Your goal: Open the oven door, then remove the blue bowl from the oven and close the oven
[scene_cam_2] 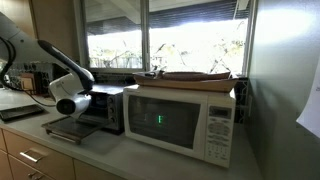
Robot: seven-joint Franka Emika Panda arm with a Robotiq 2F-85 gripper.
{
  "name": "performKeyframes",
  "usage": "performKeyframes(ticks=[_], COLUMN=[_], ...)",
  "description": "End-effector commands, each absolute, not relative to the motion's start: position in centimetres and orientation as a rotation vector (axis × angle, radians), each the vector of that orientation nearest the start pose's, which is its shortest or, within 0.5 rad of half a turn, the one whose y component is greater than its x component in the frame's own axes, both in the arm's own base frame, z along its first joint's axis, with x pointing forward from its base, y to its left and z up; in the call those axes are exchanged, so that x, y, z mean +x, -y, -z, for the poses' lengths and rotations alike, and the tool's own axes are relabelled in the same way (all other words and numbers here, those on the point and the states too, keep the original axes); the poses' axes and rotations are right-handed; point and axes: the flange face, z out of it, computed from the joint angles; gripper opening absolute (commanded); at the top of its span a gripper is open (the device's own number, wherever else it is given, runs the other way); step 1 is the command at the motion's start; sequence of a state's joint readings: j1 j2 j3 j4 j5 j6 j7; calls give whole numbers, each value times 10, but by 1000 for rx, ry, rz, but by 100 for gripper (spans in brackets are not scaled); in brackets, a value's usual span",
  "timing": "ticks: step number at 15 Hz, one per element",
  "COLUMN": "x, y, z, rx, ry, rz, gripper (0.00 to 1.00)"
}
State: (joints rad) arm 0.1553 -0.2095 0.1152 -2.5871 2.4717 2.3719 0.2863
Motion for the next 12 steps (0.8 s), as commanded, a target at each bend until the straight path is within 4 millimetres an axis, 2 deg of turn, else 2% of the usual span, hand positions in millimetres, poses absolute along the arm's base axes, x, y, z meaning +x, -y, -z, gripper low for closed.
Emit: performKeyframes(ticks=[1,3,4,12], x=[431,433,438,436], y=[-129,-132,-122,-128], z=[-339,-338,-340,-339], rx=[-724,-716,-720,-747], ry=[-1568,-1575,-1578,-1609], rz=[-374,-375,-382,-377], gripper=[100,100,100,100])
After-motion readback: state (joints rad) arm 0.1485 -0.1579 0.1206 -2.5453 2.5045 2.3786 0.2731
